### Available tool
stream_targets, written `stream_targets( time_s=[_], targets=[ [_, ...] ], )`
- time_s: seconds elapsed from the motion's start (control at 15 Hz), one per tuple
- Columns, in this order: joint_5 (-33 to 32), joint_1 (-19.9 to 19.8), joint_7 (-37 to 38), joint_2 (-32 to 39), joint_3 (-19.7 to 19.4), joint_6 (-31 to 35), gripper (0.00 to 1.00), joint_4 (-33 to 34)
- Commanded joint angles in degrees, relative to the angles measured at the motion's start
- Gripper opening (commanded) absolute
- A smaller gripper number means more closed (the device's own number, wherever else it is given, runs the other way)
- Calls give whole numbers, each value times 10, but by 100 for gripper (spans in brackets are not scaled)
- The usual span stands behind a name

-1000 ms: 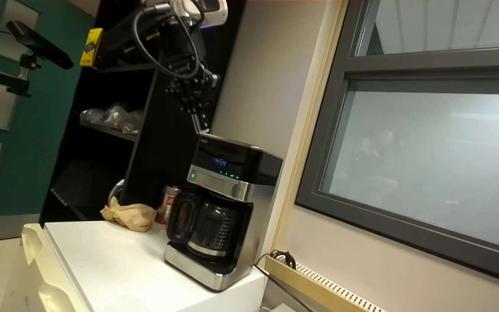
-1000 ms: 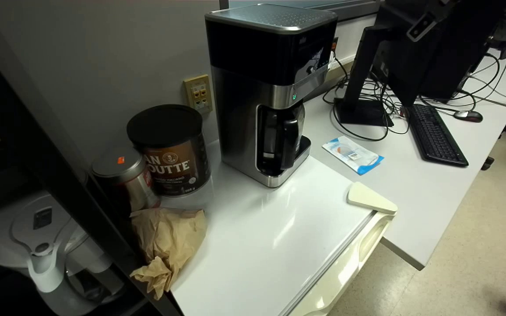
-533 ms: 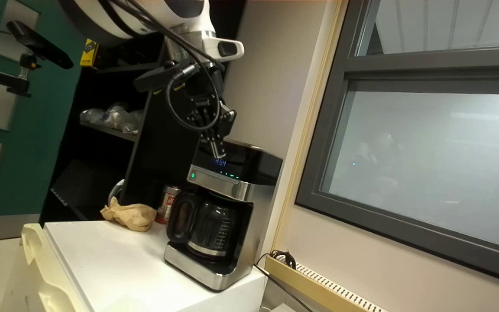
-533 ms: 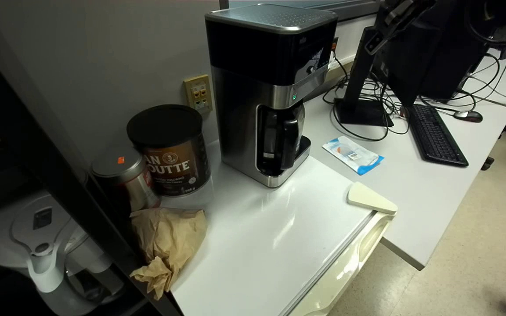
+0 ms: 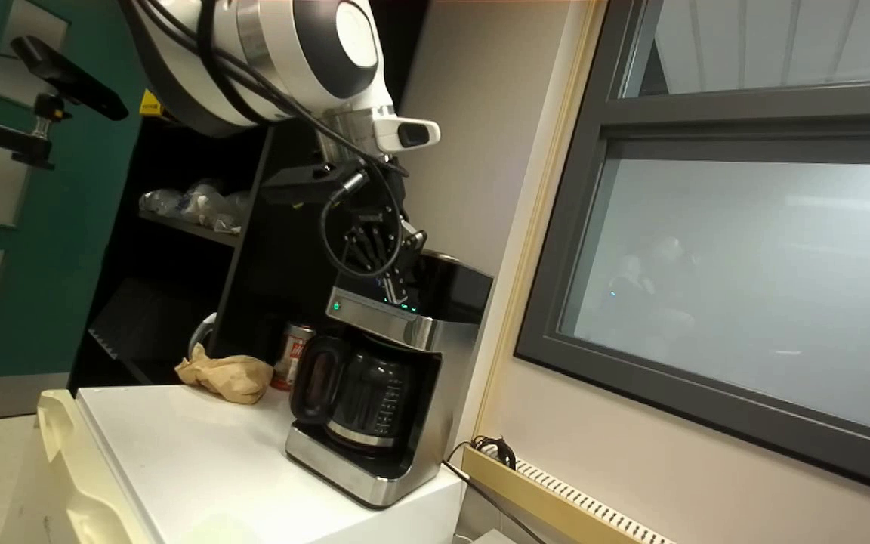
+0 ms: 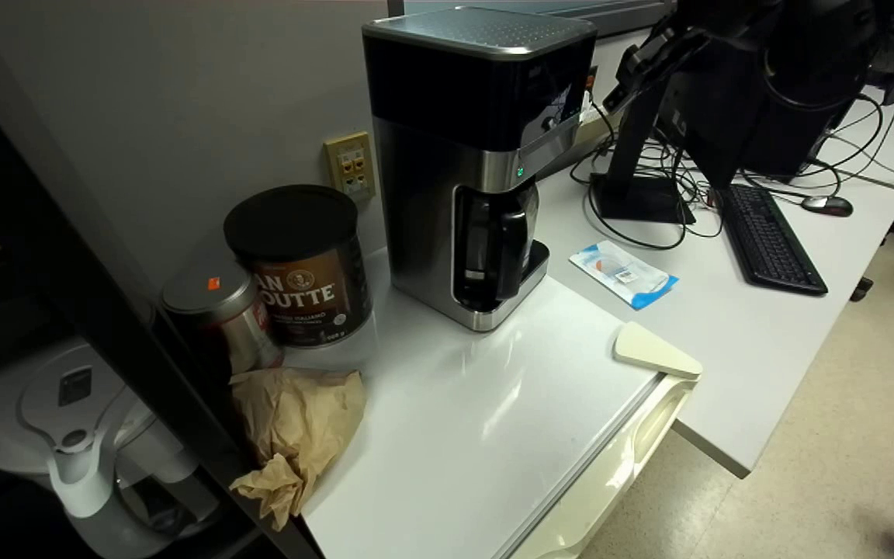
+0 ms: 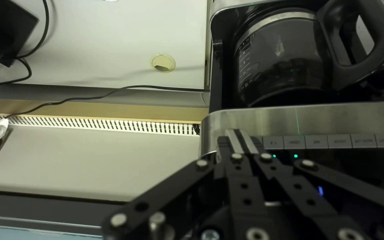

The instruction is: Press a button on the coffeemaker.

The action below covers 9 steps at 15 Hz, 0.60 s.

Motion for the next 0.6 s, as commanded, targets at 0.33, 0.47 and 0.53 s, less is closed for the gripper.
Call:
stream_targets(
  time_s=[0.33,0.47,0.53],
  targets=[
    [14,2,6,85,6,3,1,103],
    [86,48,-42,93,-43,10,1,109],
    [104,52,-46,96,-47,8,1,111]
  ],
)
